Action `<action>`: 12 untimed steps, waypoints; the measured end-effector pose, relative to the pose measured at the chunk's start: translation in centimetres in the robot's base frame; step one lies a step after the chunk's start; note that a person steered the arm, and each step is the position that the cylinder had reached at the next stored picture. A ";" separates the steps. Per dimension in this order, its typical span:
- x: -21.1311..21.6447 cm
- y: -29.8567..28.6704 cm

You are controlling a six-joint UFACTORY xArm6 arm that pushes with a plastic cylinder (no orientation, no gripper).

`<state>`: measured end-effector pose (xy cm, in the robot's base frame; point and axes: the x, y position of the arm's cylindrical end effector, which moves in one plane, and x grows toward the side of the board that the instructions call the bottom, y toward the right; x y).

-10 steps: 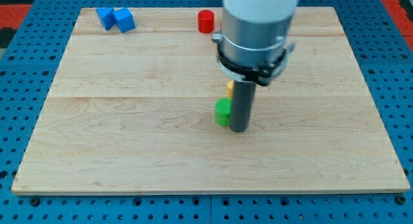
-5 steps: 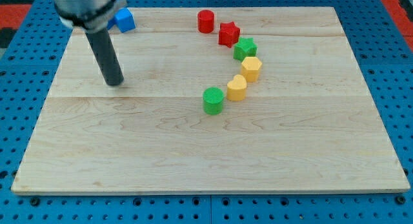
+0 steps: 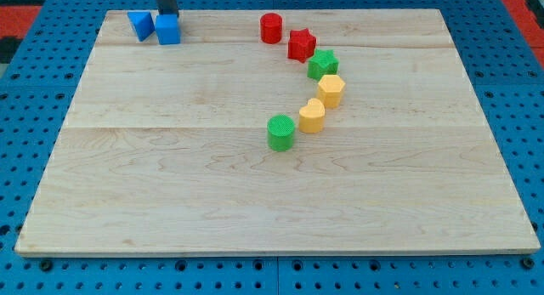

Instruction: Push the blue blocks towards the center of the board

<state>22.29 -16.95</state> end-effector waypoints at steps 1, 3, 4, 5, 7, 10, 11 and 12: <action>2.9 0.0; 10.5 -3.2; 13.2 -1.6; 11.9 -1.2; 10.8 2.6; 10.7 -3.7; 9.0 -11.3; 1.3 -11.6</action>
<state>23.60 -28.51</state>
